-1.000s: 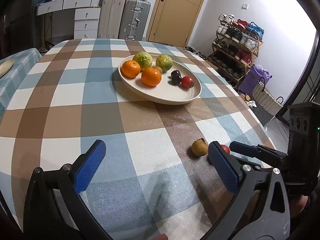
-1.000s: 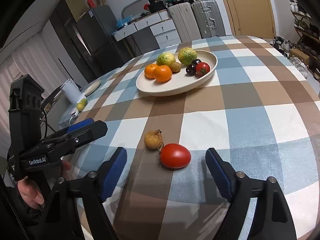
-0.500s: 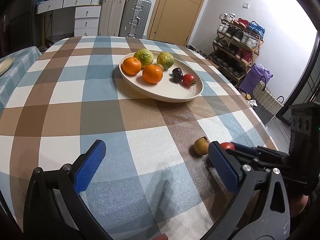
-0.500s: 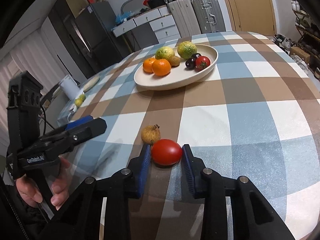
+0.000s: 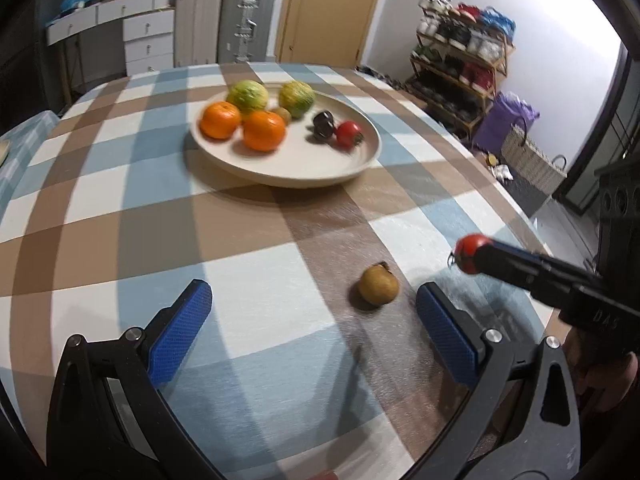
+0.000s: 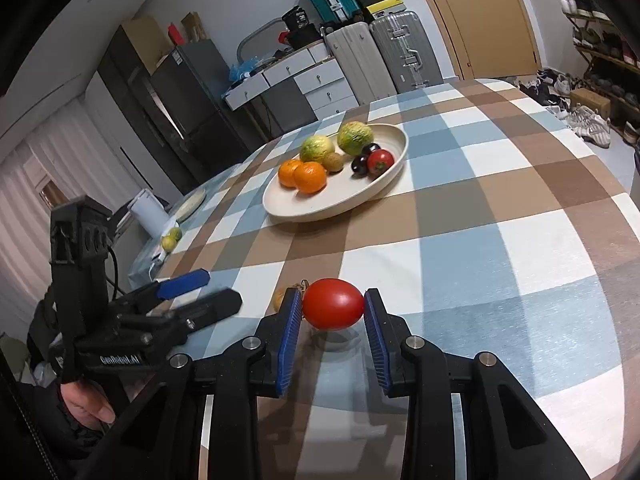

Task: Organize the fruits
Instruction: 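Grasp the brown pear-shaped fruit with the left tool while the right tool holds the tomato, then carry the tomato and brown fruit onto the cream plate and open both tools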

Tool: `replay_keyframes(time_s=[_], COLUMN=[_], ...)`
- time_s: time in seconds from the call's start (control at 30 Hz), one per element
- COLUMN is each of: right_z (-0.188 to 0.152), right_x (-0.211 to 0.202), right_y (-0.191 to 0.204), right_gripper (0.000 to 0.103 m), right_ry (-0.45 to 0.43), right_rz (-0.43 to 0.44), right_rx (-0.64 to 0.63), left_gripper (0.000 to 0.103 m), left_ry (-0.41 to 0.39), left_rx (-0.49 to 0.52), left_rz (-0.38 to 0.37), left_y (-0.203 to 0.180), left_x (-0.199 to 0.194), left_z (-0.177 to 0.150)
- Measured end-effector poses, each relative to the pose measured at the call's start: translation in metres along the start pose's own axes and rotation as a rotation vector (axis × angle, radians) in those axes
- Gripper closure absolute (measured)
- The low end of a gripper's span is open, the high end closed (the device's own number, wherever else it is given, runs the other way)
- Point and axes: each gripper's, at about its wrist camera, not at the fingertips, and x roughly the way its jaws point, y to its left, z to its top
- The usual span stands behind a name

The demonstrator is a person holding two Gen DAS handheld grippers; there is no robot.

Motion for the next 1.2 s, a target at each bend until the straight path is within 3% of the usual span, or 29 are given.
replay_keyframes(time_s=[0.13,0.33,0.4,0.47,0.63,0.77,0.87,1.2], right_z=[0.002,0.002,0.002,0.002,0.001,0.001,0.0,0.01], right_x=[-0.005,-0.007,-0.007,-0.009,-0.009,-0.009,-0.008,-0.002], right_y=[-0.008,-0.016,-0.017,-0.017,-0.02,-0.02,-0.02,-0.019], right_gripper=[0.07,0.07,0.07,0.07,0.07,0.07,0.07,0.07], right_ry=[-0.017,-0.029,-0.032,-0.037,-0.042,-0.044,-0.039,-0.02], right_rz=[0.014,0.03,0.041,0.044,0.057,0.058,0.054,0.078], right_rx=[0.01,0.02,0.02,0.017,0.028,0.024,0.026,0.039], left_gripper=[0.002,0.014,0.032,0.038,0.079,0.081,0.081,0.081], left_ry=[0.035,0.067,0.078,0.082,0.084,0.101,0.07,-0.001], left_rx=[0.021,0.055,0.061,0.074,0.116,0.161,0.193,0.124], left_rz=[-0.001,-0.005,-0.014,-0.01,-0.052,-0.114,-0.126,-0.116], left_y=[-0.011,-0.024,-0.026,-0.028,-0.034,-0.041,-0.045,-0.011], left_x=[0.013,0.026,0.029,0.031,0.031,0.03,0.023,0.013], left_z=[0.002,0.005,0.006,0.006,0.005,0.004,0.007,0.036])
